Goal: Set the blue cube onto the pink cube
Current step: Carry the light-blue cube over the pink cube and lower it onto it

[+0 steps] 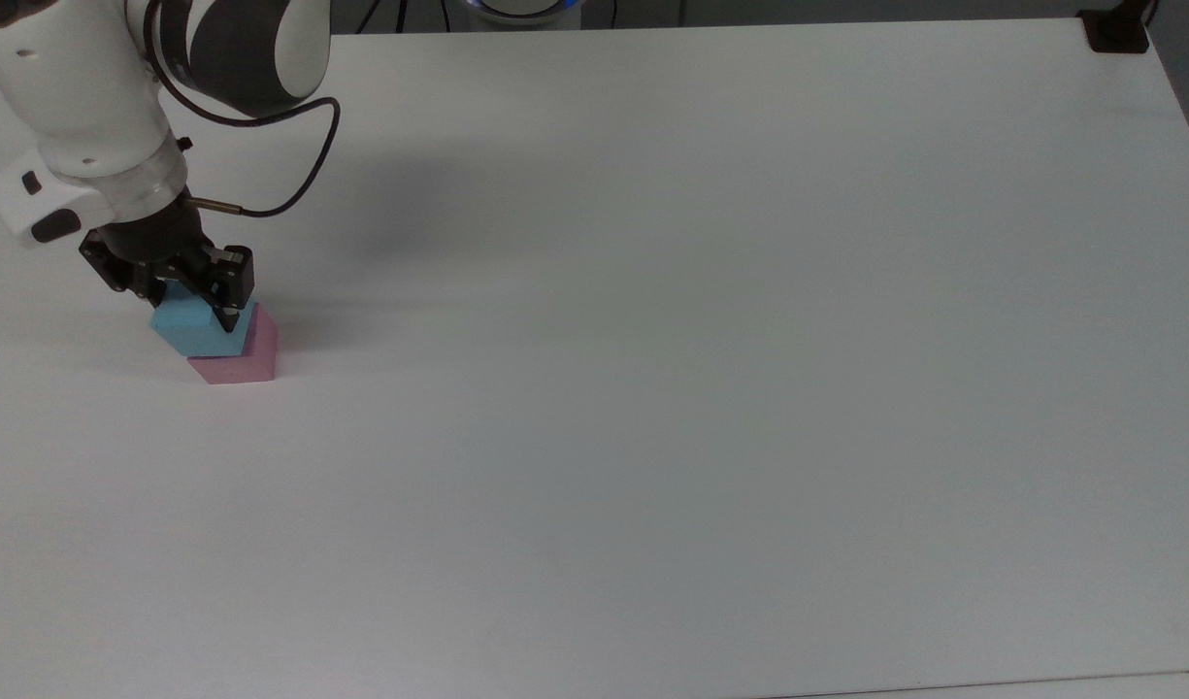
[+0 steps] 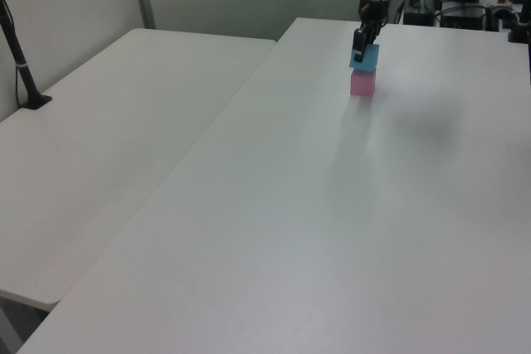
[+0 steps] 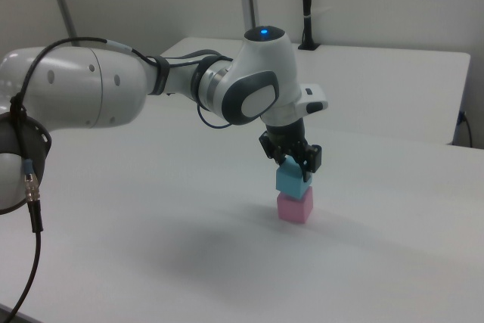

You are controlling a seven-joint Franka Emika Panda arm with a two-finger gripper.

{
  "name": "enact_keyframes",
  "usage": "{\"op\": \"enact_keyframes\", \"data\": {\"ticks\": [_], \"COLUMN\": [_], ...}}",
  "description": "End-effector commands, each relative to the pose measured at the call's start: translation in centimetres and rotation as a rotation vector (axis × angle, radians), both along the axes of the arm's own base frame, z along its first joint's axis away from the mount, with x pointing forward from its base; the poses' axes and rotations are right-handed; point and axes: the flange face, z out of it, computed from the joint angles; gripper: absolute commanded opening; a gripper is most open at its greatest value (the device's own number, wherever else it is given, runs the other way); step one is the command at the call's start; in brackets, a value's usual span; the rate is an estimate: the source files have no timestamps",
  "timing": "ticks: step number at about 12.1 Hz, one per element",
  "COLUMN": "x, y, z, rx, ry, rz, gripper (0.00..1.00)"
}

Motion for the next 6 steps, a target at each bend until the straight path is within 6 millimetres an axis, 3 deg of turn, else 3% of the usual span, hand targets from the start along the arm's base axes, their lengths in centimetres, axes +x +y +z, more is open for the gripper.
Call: {"op": "enact_keyframes", "data": {"ticks": [1, 3, 6], "x": [0.93, 0.95, 0.9], "y": [1.11, 1.56, 1.58], "z": [0.49, 0.13, 0.16], "rx": [-0.064, -0.085, -0.106], "ry": [0.014, 0.03, 0.039], "rz": [0.032, 0.049, 0.059], "gripper": [0.61, 1.0, 1.0]}}
